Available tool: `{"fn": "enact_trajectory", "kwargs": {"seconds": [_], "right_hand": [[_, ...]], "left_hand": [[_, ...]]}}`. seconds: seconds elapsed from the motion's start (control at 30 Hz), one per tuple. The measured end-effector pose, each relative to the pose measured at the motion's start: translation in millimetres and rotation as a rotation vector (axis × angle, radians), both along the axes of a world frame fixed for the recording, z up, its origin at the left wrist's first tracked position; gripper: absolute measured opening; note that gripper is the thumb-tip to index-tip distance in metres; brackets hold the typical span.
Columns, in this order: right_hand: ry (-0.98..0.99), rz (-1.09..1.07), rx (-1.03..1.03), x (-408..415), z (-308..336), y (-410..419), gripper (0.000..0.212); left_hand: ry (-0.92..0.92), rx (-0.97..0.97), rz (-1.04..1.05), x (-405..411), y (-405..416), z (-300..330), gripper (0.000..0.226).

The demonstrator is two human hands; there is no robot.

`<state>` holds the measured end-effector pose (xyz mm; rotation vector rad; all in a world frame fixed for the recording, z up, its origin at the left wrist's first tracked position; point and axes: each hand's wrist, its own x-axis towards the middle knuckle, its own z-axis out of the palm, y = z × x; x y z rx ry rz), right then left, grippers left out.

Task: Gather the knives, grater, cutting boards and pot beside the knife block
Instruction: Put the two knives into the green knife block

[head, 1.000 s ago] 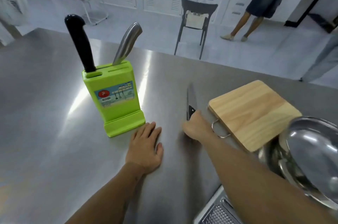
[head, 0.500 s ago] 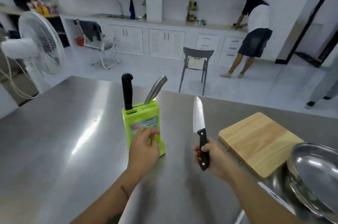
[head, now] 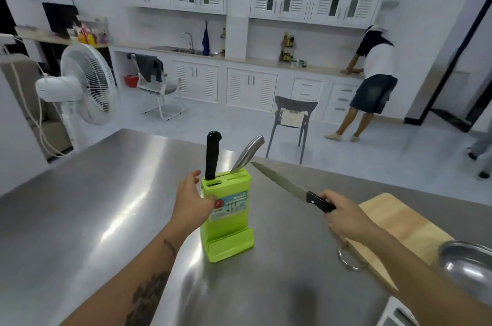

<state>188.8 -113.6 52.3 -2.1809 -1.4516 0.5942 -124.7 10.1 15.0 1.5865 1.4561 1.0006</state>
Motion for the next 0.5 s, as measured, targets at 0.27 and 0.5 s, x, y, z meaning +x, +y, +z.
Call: {"fn": "enact_trajectory", "kwargs": {"seconds": [0.27,0.5], "right_hand": [[-0.562,0.207,-0.032,-17.2,75.3,30.7,0.035],[-0.911,0.288,0.033,-37.4,134.9,53.5,0.037]], "left_hand": [[-0.029,-0.087,-0.068,3.5,12.2,2.3,0.09],[-0.005,-0.103,-0.119,-2.1,21.9,1.8,0.094]]}}
